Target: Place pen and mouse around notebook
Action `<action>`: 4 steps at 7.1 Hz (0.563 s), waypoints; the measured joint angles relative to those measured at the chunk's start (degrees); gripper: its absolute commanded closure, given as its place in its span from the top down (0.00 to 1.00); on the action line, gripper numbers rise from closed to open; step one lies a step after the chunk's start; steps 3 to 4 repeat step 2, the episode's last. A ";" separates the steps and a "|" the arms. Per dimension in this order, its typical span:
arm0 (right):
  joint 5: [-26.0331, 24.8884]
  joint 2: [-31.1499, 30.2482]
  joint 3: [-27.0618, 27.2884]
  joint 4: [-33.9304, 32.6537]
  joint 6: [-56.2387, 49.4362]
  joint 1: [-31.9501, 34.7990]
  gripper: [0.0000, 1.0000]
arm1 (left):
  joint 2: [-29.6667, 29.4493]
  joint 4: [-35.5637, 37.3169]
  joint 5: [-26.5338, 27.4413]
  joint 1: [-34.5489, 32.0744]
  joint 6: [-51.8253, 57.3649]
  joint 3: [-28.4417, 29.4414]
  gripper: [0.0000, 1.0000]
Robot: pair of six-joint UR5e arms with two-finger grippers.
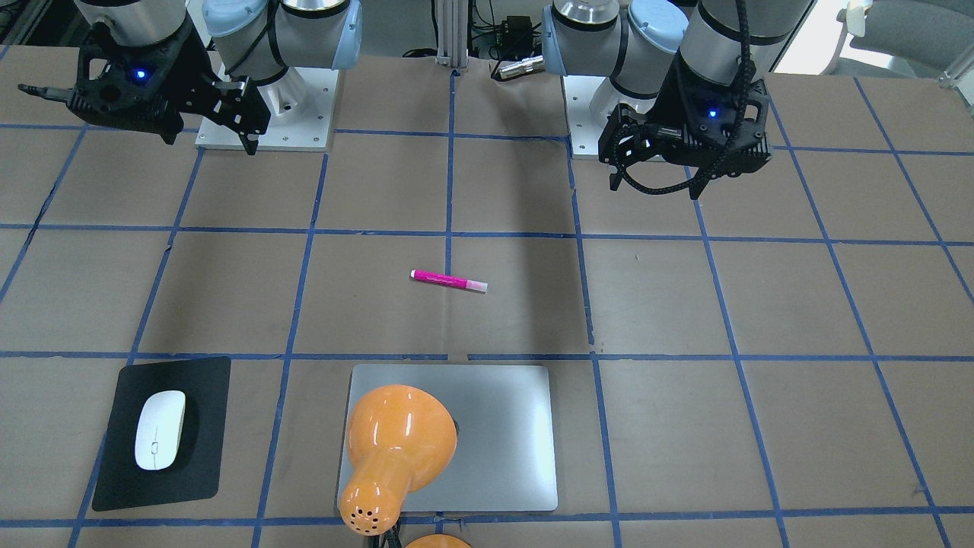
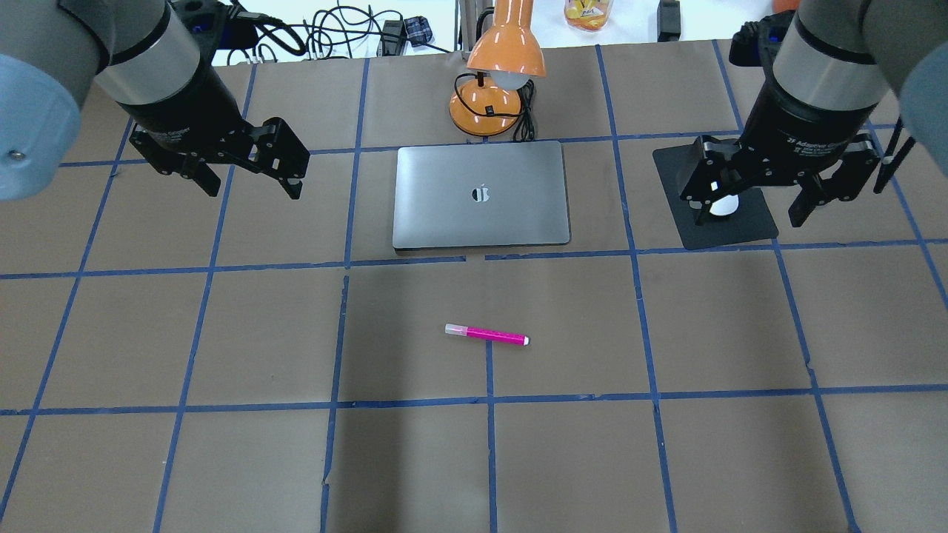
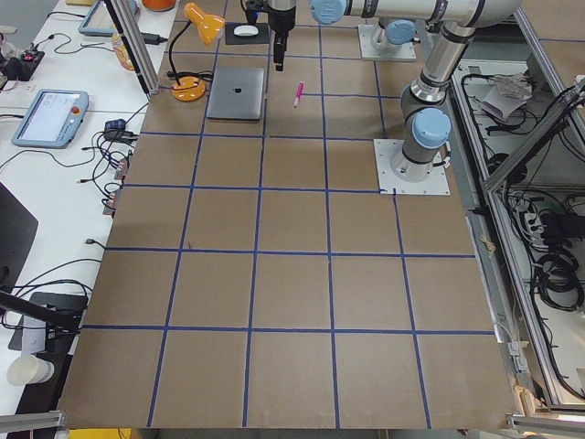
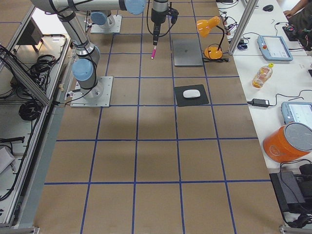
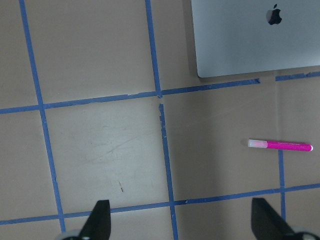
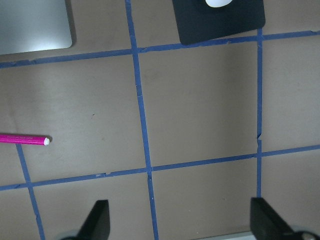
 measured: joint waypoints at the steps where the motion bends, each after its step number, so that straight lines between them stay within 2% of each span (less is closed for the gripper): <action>1: 0.79 -0.54 0.09 0.65 -0.13 0.05 1.00 | 0.01 0.00 0.05 0.00 -0.02 0.00 1.00; 4: 1.37 -0.81 0.23 0.71 -0.34 0.09 1.00 | 0.03 0.00 0.08 0.00 -0.03 0.00 1.00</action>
